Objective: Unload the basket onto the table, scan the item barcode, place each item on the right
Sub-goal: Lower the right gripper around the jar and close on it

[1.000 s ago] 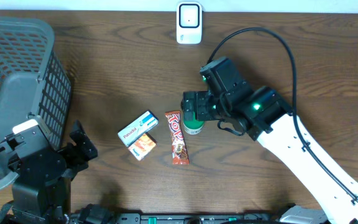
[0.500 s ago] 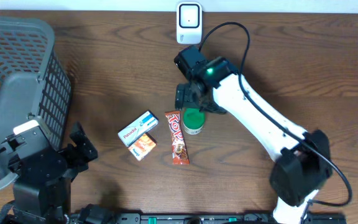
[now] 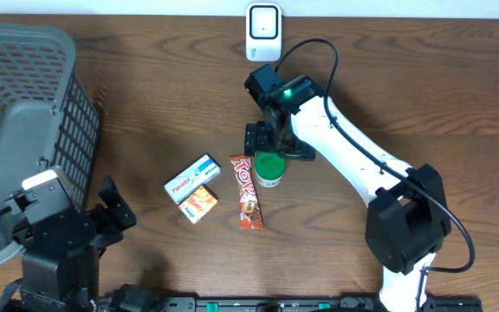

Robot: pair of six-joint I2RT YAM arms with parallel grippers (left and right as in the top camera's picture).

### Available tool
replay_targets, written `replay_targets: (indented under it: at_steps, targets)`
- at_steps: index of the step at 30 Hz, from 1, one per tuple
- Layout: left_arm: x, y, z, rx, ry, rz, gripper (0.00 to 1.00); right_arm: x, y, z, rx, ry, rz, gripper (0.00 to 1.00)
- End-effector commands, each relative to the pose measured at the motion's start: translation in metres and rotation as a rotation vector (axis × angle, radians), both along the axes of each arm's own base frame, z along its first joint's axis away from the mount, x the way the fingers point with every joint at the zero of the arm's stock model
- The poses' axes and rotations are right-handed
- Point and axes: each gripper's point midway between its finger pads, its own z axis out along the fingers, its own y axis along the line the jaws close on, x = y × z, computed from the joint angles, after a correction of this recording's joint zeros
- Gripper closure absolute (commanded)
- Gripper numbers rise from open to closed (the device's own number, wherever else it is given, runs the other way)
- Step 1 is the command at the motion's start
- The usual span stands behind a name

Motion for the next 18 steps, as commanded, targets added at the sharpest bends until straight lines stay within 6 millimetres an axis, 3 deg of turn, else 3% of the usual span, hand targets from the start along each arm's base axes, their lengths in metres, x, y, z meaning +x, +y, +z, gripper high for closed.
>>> replay_targets:
  at_steps: [1,18]
  targets:
    - [-0.001,0.001,0.004,0.005,-0.01,0.001,0.02,-0.003,-0.002,-0.007,-0.009,0.022,-0.002,0.01]
    - [-0.001,0.001,0.004,0.005,-0.01,0.001,0.02,-0.021,0.01,-0.049,-0.076,0.118,0.01,0.01]
